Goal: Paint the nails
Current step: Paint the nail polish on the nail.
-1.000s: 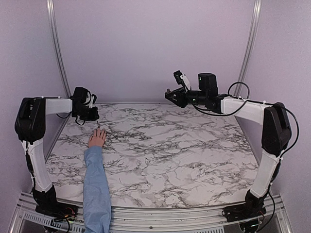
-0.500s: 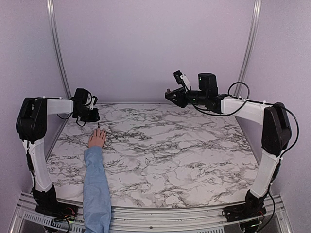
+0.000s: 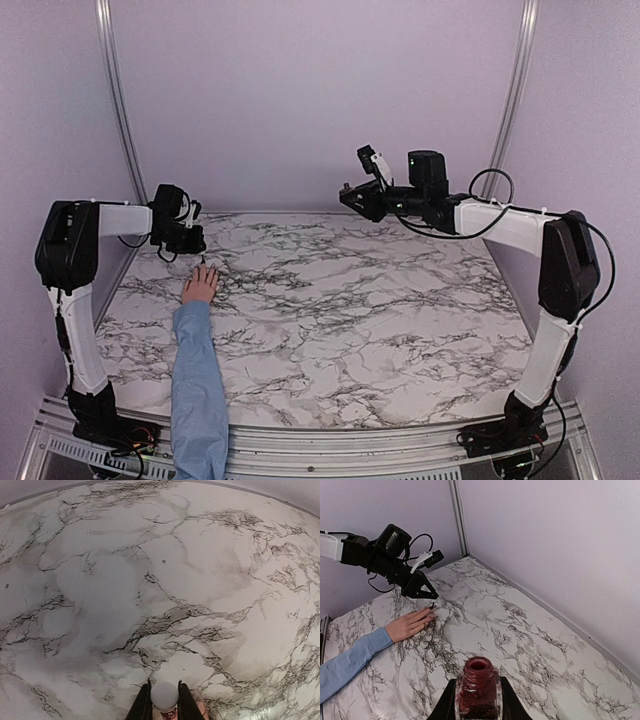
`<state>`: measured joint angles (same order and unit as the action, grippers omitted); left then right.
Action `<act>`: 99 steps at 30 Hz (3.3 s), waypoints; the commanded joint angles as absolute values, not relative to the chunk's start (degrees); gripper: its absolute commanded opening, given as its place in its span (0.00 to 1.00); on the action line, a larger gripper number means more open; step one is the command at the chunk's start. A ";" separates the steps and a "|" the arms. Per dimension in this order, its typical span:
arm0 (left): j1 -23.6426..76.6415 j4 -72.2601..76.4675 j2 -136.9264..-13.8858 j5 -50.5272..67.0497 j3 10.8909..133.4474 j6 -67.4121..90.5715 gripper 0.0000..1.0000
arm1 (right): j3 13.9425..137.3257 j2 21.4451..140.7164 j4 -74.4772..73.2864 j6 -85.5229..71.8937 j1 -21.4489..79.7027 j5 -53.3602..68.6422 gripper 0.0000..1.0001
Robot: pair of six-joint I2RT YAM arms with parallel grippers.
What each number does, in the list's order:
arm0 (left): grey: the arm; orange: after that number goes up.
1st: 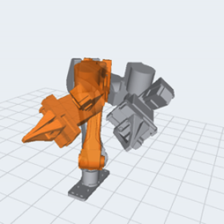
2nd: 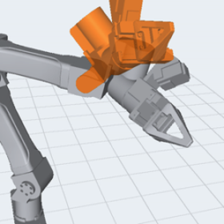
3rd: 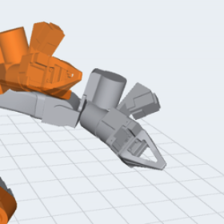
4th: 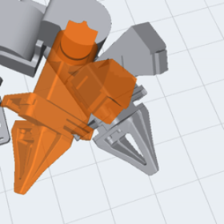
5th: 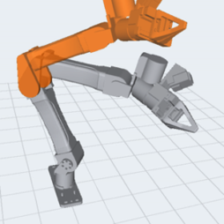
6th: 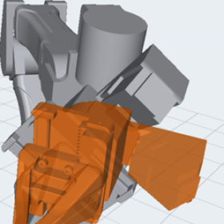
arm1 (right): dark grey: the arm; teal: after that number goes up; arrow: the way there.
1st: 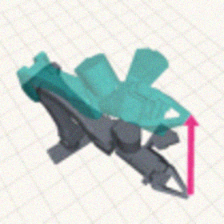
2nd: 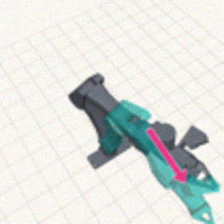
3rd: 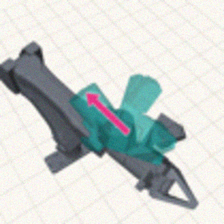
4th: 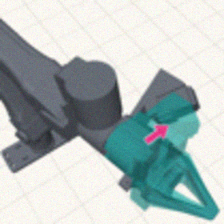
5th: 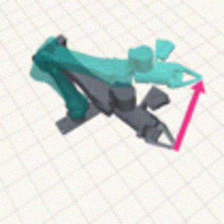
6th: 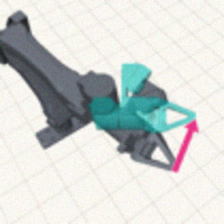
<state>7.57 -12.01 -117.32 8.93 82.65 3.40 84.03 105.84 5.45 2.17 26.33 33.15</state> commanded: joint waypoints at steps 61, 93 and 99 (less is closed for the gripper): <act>7.38 -14.19 -113.75 7.96 82.45 2.16 0.00 | 84.78 103.25 5.91 2.59 25.75 33.49 0.00; 7.34 -13.75 -119.47 8.23 86.62 3.08 0.00 | 86.13 104.33 4.97 3.03 25.70 32.96 0.00; 7.06 -13.63 -120.32 8.27 87.47 3.08 0.00 | 86.44 104.19 4.65 3.23 25.75 32.81 0.00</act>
